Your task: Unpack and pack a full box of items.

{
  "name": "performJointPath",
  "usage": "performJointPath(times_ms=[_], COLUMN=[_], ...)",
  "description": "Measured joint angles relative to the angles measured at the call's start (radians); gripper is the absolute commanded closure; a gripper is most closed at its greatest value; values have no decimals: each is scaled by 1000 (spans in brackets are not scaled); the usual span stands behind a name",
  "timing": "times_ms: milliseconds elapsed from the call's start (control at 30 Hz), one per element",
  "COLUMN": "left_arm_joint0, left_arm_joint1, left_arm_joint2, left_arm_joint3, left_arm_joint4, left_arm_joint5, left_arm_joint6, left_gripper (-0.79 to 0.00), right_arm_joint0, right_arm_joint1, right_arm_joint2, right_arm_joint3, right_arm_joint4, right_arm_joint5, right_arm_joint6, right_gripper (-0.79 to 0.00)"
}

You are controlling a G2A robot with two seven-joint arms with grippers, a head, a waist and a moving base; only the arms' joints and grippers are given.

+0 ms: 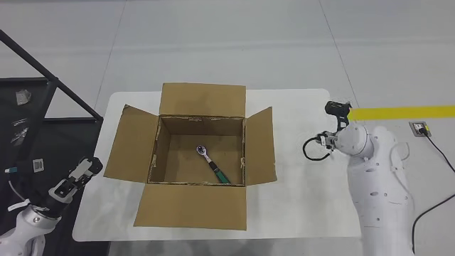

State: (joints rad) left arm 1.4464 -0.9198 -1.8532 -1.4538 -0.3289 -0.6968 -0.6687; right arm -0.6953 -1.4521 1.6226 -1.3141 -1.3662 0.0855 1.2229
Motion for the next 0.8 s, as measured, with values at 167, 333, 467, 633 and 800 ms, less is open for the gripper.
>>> performJointPath(times_ms=[167, 333, 467, 633, 800], left_arm_joint0=[0, 0, 0, 0, 0], left_arm_joint1=[0, 0, 0, 0, 0], left_arm_joint2=[0, 0, 0, 0, 0], left_arm_joint3=[0, 0, 0, 0, 0], left_arm_joint4=[0, 0, 0, 0, 0], left_arm_joint5=[0, 0, 0, 0, 0], left_arm_joint6=[0, 0, 0, 0, 0], left_gripper=[-785, -785, -785, -785, -785], right_arm_joint0=[-192, -271, -231, -77, 119], right_arm_joint1=[-6, -13, -23, -57, -118], right_arm_joint2=[-91, -253, -408, -620, -796], right_arm_joint3=[-506, -808, -840, -656, -326], right_arm_joint4=[-45, -105, -149, -166, -80], right_arm_joint5=[56, 48, 16, 30, 73], right_arm_joint6=[34, 14, 24, 57, 71], right_gripper=[0, 0, 0, 0, 0])
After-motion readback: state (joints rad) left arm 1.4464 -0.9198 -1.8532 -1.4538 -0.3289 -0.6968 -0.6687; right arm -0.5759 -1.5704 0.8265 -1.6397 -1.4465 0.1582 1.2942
